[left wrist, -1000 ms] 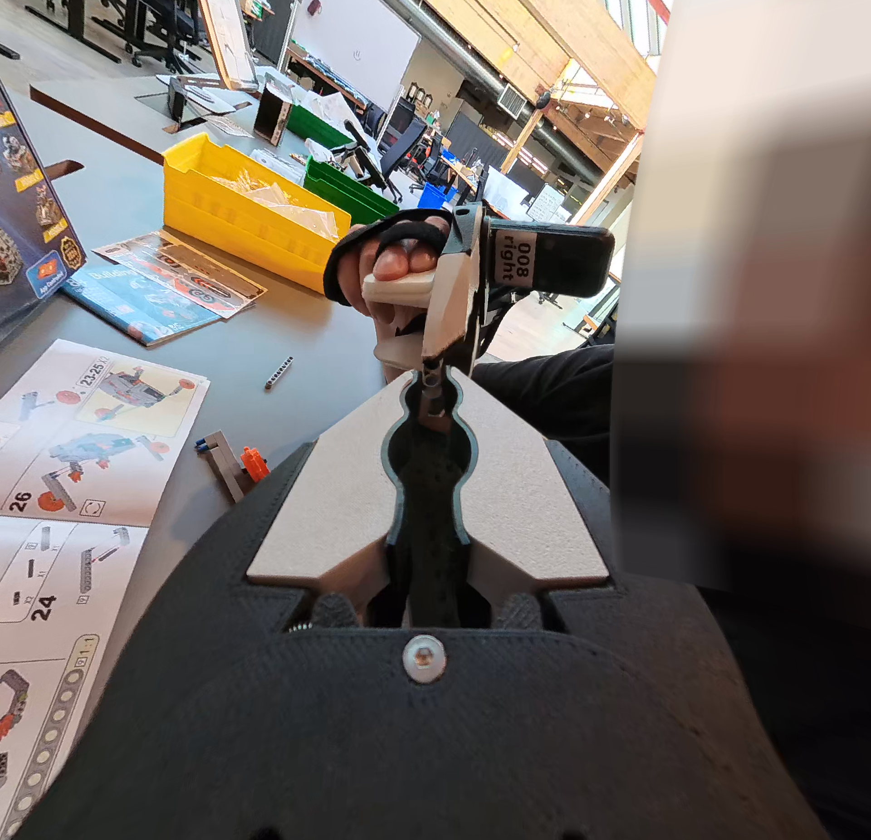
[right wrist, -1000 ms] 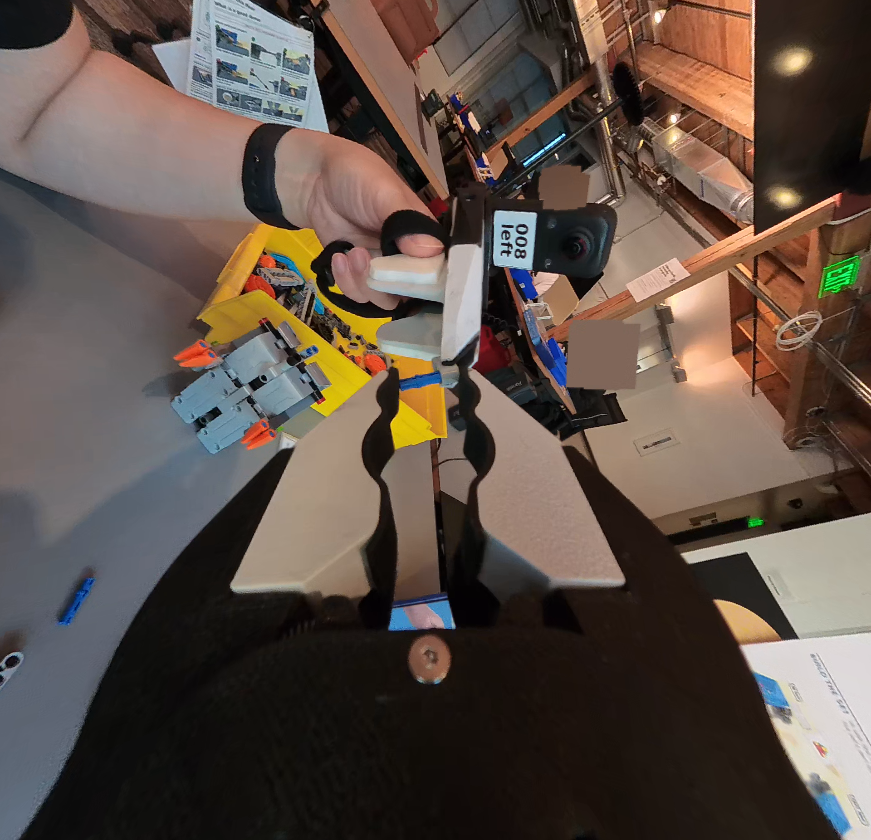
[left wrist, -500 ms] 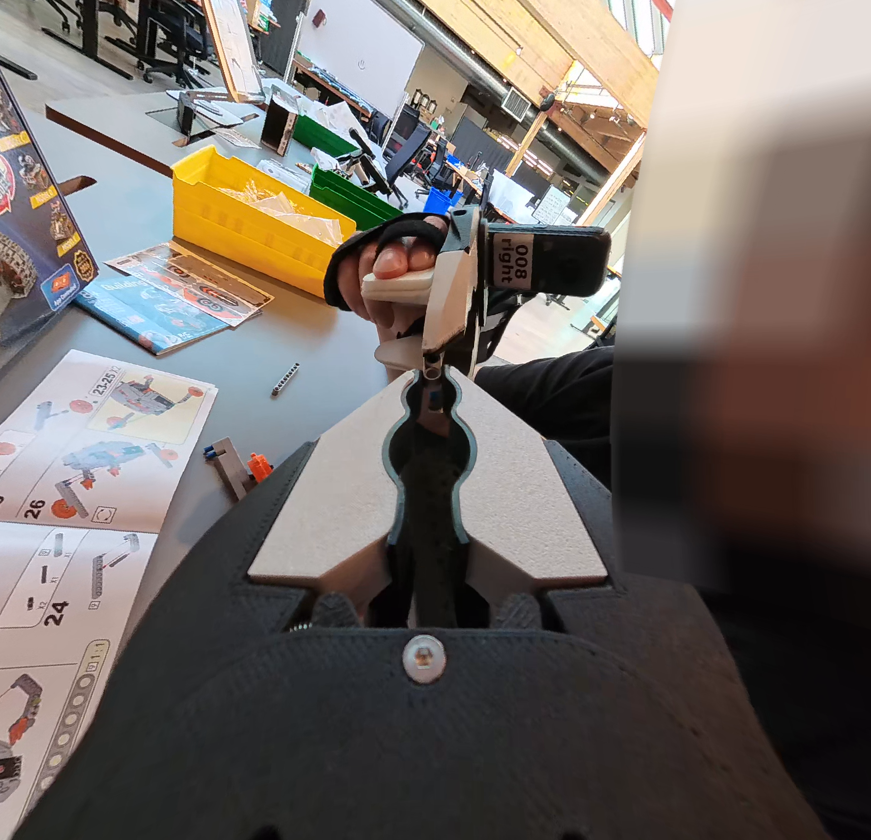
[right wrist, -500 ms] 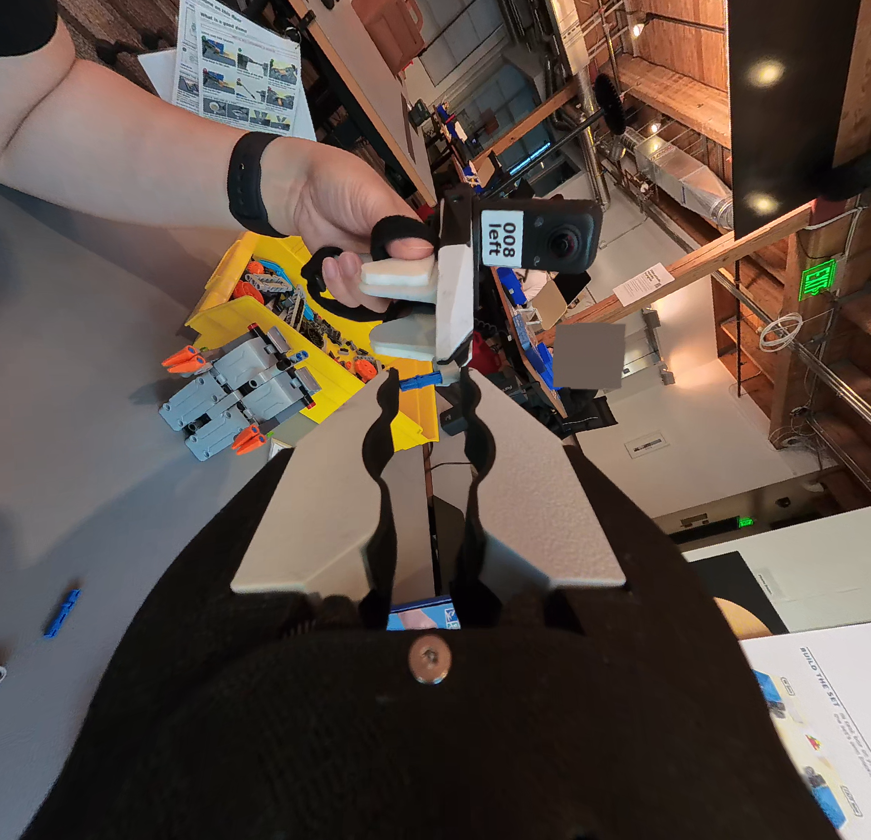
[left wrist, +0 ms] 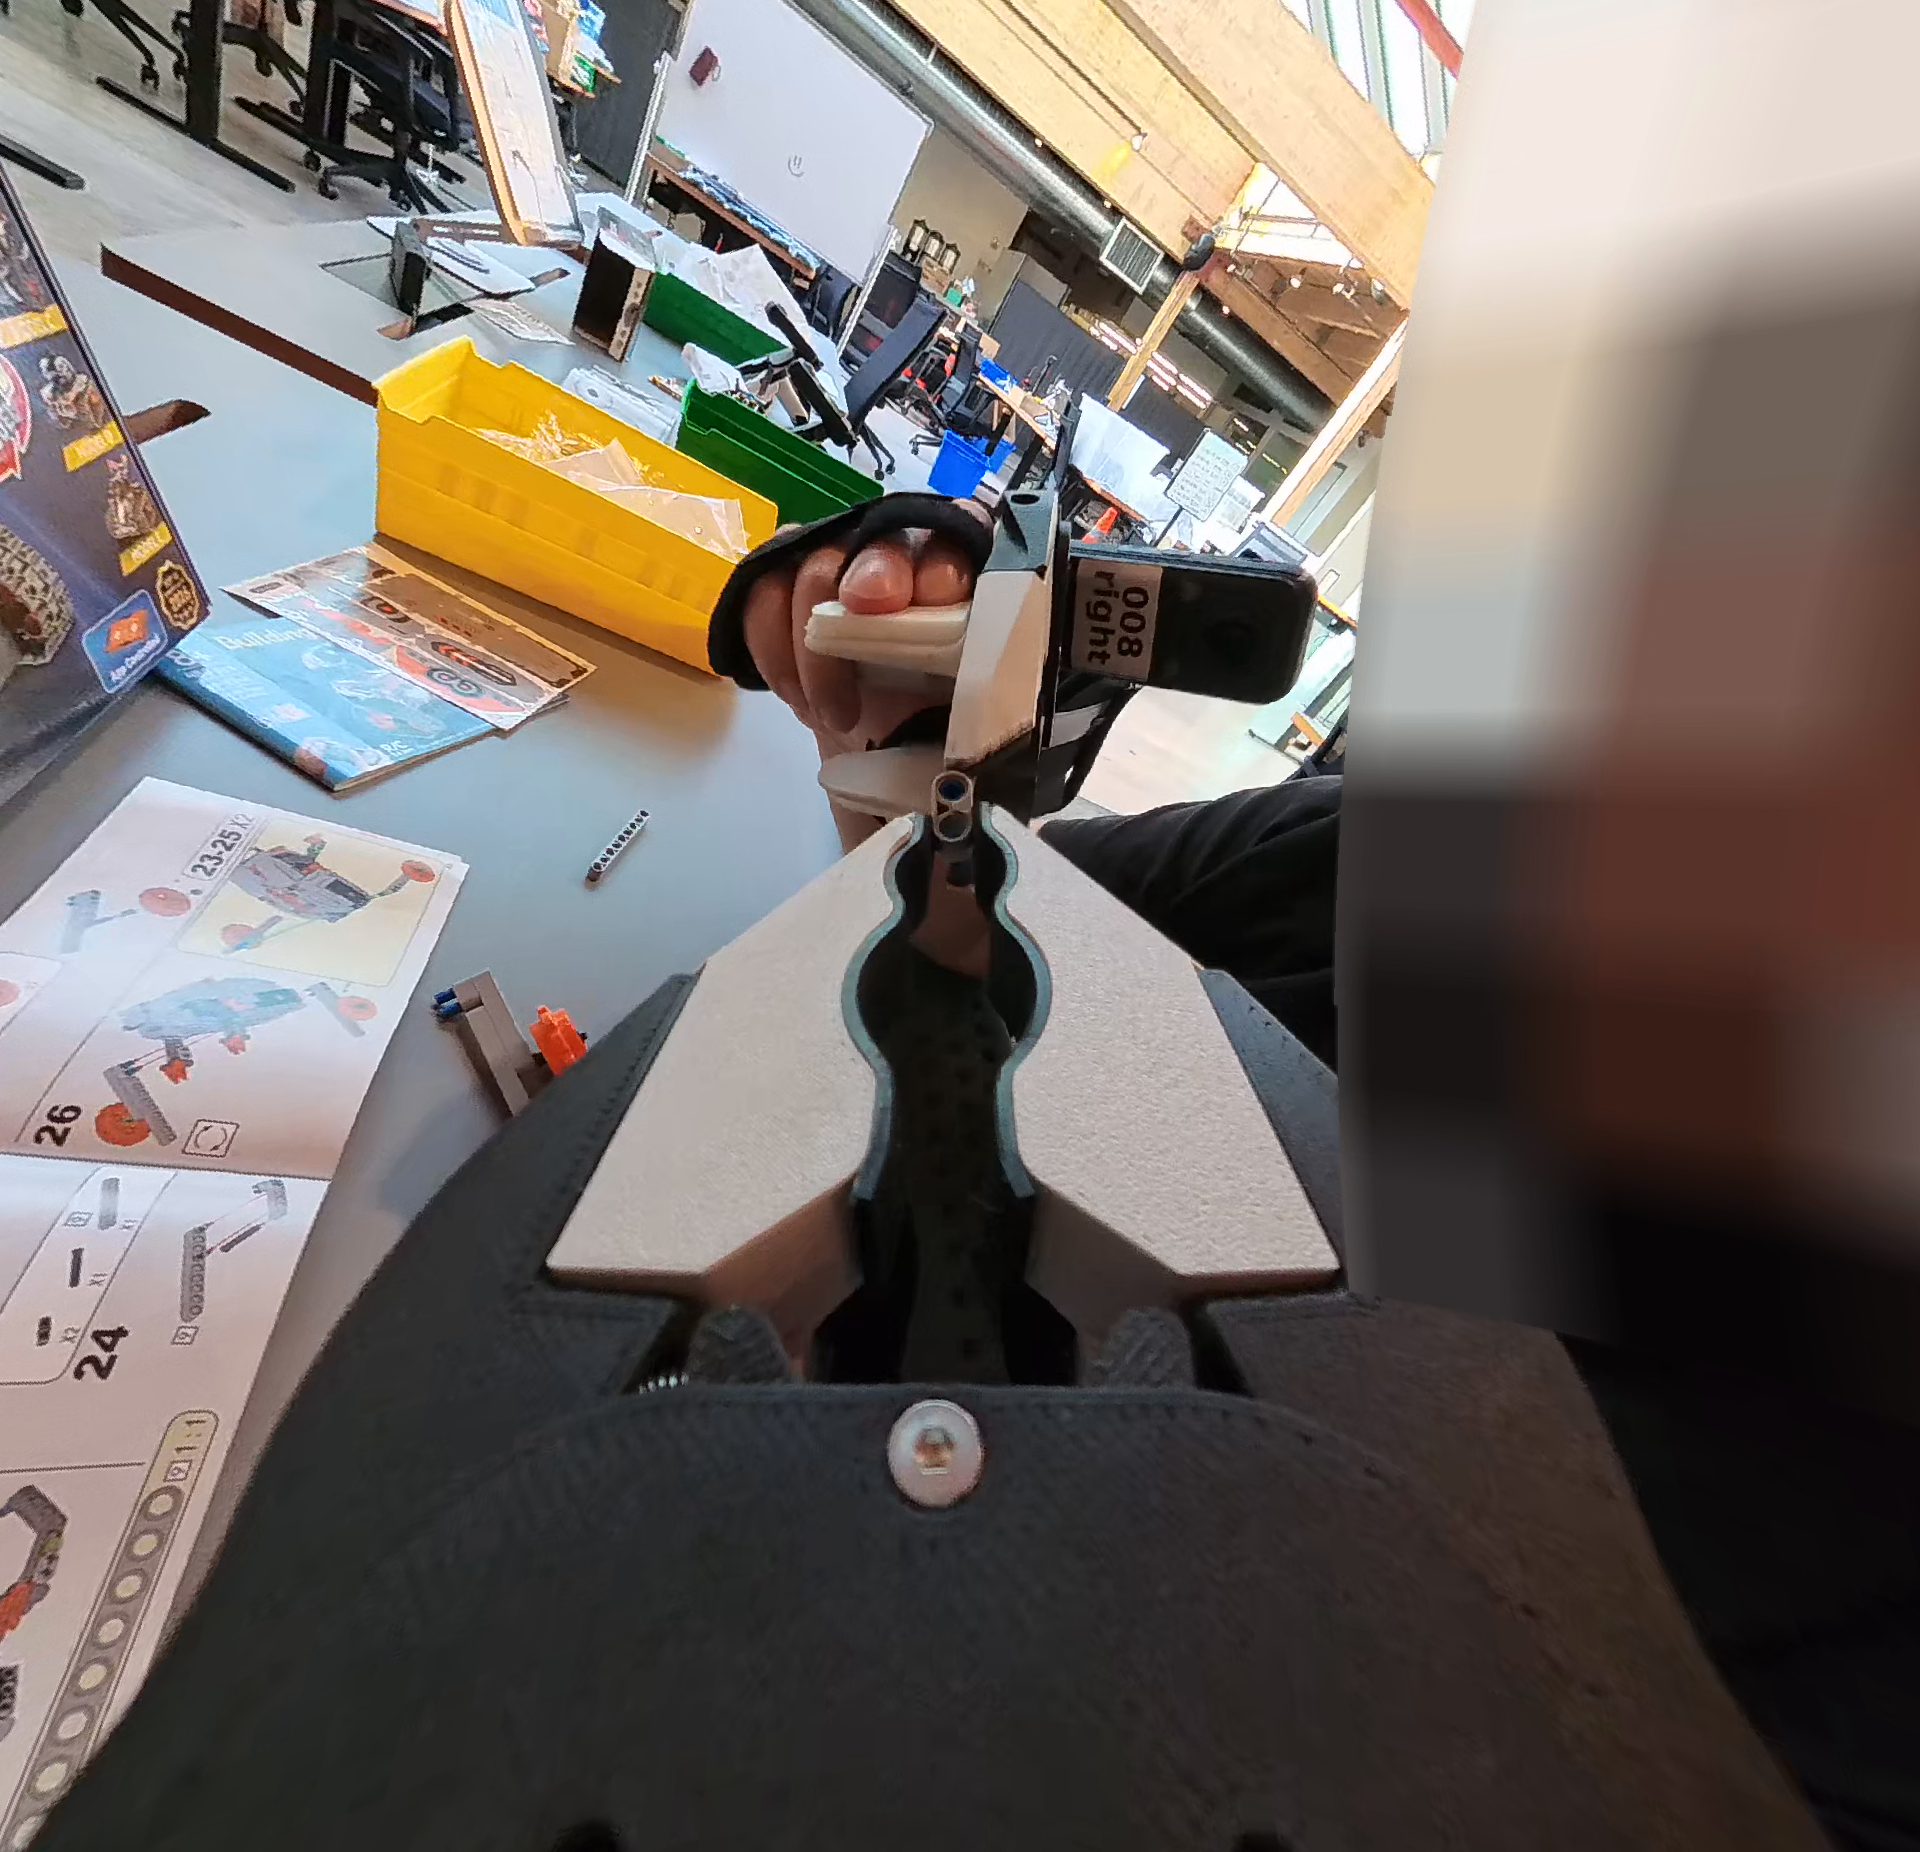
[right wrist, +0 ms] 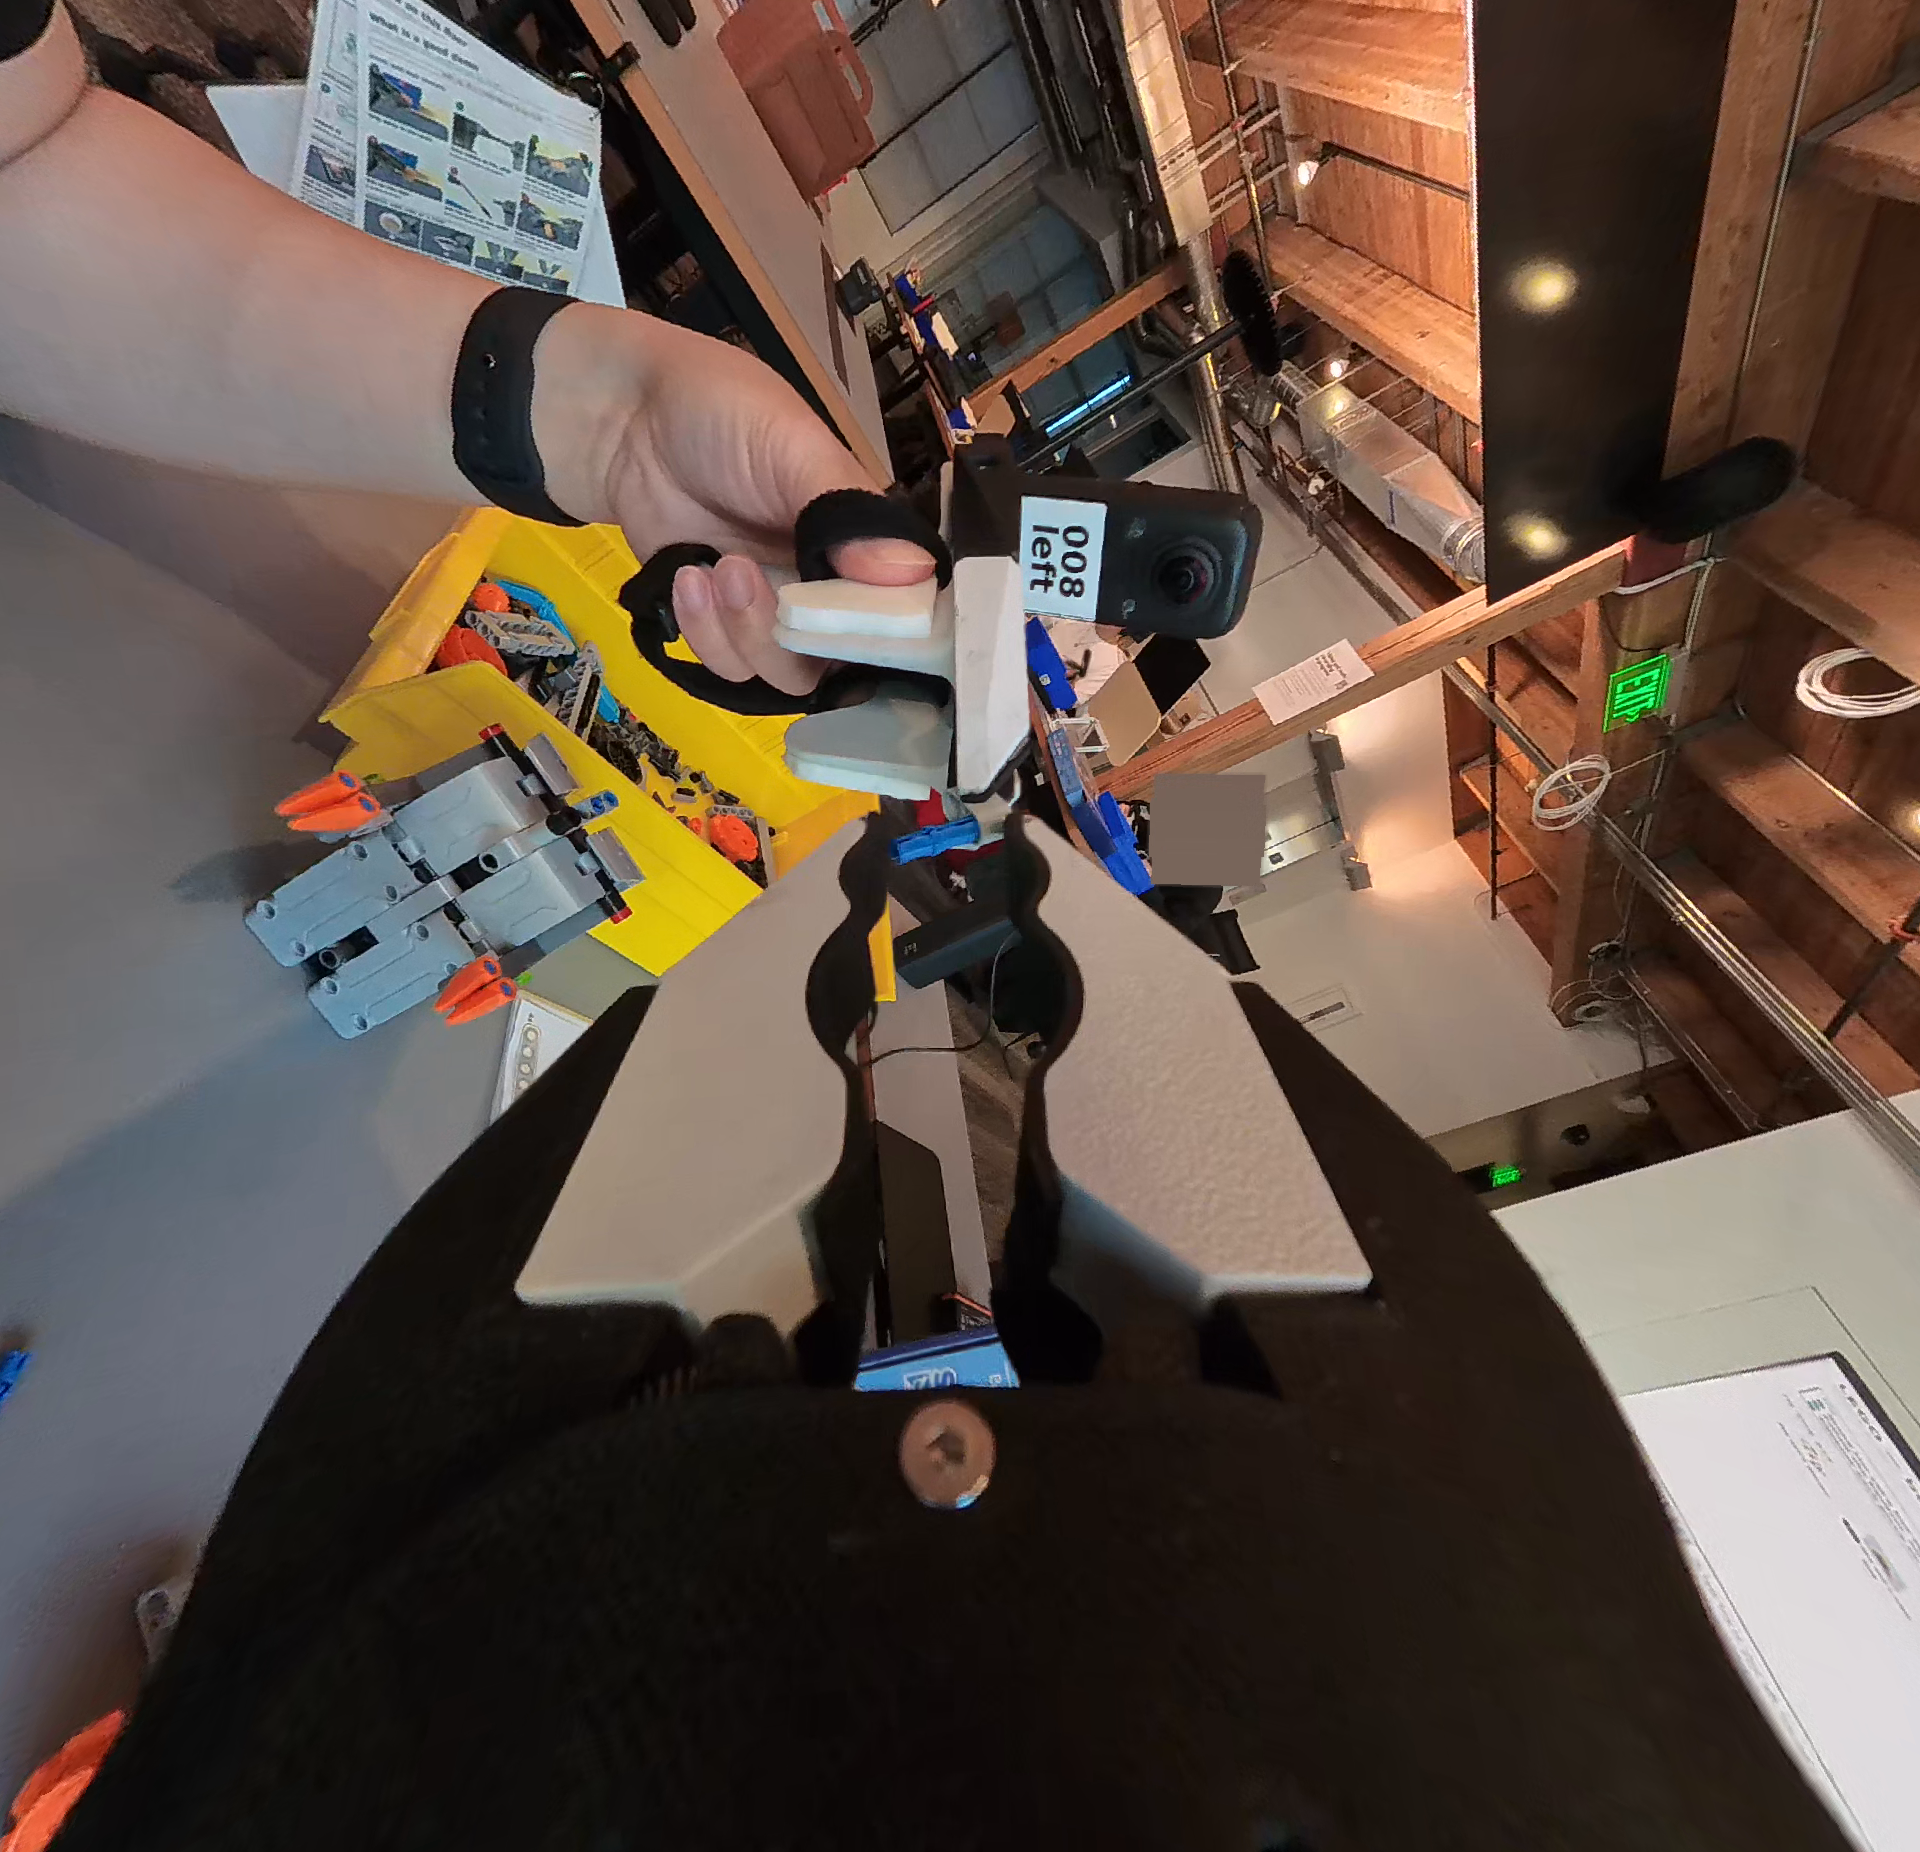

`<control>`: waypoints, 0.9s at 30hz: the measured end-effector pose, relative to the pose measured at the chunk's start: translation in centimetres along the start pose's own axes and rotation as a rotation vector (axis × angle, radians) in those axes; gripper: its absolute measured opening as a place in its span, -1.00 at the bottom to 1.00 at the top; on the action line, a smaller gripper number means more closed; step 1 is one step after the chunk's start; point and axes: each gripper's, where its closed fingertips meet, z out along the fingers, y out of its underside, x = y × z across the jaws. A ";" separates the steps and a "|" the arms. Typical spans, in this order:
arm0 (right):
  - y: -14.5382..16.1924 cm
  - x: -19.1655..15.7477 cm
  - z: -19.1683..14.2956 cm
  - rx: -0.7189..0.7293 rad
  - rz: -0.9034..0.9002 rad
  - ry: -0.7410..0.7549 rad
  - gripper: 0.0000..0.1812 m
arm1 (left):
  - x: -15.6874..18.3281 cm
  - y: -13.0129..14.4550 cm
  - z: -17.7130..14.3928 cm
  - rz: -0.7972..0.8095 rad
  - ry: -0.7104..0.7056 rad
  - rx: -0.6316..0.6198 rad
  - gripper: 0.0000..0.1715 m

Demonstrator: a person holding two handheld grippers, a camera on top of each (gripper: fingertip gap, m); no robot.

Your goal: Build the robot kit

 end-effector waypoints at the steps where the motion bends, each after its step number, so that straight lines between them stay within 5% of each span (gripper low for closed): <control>1: 0.0 -0.1 0.0 -0.001 0.006 -0.005 -0.77 | 0.0 0.1 0.0 0.001 -0.002 -0.007 -0.93; 27: 0.1 -1.1 -0.2 -0.006 0.000 -0.078 -0.75 | -0.1 1.1 0.4 0.024 -0.031 -0.080 -0.93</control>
